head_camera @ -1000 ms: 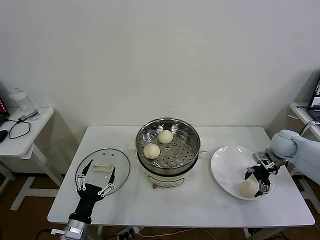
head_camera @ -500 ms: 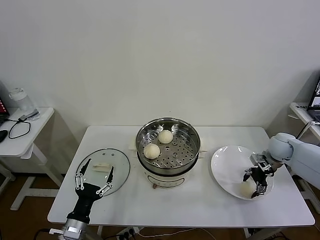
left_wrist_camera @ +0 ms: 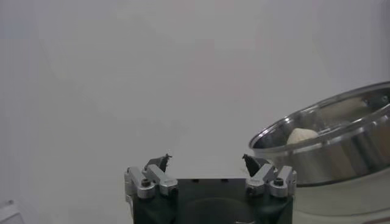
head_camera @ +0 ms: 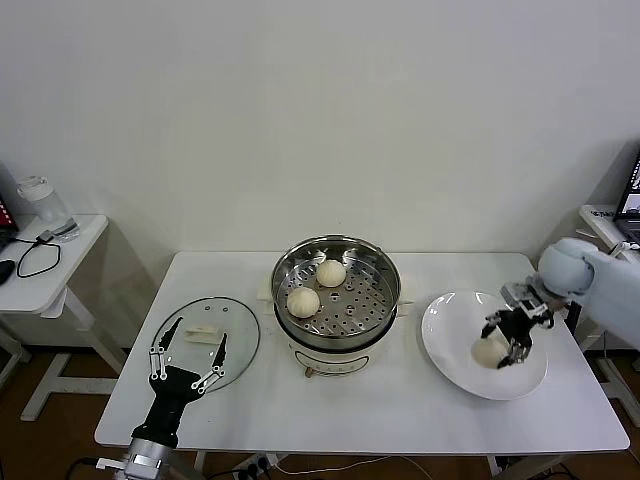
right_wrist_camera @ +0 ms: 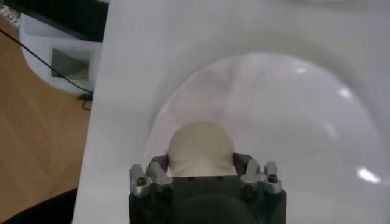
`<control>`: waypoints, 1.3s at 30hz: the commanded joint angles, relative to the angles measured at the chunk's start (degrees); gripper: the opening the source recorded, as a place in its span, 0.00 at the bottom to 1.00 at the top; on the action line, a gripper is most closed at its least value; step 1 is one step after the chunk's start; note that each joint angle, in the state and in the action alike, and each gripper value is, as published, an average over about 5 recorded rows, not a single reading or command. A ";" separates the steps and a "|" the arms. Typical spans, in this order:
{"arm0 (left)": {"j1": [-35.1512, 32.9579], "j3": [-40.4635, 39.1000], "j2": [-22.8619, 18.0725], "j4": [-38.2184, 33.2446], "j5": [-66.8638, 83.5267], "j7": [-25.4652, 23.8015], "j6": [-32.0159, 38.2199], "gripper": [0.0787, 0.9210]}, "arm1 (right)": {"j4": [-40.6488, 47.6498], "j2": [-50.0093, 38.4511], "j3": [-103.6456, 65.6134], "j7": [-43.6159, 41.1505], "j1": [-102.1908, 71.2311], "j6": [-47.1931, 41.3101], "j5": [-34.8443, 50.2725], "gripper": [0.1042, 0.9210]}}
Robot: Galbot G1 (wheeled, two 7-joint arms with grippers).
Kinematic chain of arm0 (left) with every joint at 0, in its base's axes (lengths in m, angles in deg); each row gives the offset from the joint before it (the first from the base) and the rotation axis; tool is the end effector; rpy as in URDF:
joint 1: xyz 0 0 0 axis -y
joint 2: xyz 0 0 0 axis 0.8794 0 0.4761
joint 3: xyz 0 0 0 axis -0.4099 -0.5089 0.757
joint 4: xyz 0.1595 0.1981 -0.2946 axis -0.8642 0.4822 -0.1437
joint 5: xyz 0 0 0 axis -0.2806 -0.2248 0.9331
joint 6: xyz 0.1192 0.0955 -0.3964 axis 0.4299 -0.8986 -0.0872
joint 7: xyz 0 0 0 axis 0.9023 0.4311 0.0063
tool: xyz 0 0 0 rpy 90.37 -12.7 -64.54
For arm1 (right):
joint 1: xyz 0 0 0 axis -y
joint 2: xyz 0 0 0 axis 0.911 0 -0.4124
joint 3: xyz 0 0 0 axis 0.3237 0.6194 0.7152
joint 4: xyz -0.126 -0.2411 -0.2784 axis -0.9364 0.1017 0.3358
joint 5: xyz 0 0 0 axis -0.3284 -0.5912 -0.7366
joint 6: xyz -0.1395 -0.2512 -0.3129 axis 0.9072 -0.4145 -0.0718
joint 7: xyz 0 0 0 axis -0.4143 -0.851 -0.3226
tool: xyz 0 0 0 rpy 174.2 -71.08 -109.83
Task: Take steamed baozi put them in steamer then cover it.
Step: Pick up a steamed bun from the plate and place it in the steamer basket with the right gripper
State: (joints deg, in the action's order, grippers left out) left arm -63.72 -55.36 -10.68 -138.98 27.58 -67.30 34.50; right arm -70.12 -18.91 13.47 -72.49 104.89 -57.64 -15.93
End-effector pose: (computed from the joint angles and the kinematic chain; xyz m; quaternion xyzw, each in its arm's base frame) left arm 0.2041 0.0674 -0.3589 0.0782 0.9695 0.2182 0.0797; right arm 0.6041 -0.2186 -0.1437 0.5884 -0.4821 0.5385 0.3626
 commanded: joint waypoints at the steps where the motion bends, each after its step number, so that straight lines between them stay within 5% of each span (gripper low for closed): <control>1: -0.18 -0.23 0.14 -0.39 -0.05 0.01 0.03 0.88 | -4.53 9.00 8.96 1.13 23.77 13.48 0.72 0.74; 18: -0.54 0.12 0.01 -0.83 0.01 0.22 0.59 0.88 | -16.32 23.18 7.91 6.97 18.68 30.16 -15.62 0.73; 39: -0.21 0.54 -0.43 -0.11 0.17 0.26 1.71 0.88 | -10.89 28.76 2.82 9.71 6.41 41.89 -33.05 0.74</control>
State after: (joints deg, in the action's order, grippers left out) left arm -63.92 -54.99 -11.13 -139.13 27.70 -67.04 36.05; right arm -82.04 7.55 18.05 -63.57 115.35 -20.76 -42.19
